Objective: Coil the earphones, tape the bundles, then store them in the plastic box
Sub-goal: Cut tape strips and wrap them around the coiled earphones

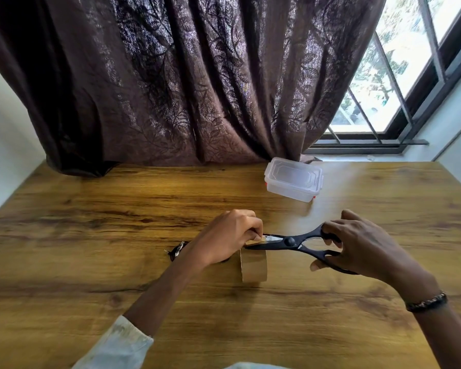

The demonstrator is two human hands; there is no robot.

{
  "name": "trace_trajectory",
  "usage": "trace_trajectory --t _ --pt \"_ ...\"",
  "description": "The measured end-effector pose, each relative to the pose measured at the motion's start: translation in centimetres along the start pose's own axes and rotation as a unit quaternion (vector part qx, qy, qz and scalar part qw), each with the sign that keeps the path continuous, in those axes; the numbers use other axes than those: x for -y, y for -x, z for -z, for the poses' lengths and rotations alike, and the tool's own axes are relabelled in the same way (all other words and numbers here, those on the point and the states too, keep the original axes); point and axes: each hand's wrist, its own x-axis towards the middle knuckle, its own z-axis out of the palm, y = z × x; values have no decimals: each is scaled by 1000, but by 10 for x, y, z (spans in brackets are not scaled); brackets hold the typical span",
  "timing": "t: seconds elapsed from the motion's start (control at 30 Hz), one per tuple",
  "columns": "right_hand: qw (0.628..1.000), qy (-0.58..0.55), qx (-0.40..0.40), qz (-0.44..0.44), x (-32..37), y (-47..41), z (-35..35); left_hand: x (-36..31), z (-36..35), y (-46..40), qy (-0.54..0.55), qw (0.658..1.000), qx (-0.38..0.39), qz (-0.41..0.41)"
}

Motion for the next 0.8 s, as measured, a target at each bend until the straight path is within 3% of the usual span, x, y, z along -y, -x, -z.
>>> trace_trajectory --t 0.8 --pt "999 -12 0 -42 6 4 16 7 -7 -8 12 1000 -8 -11"
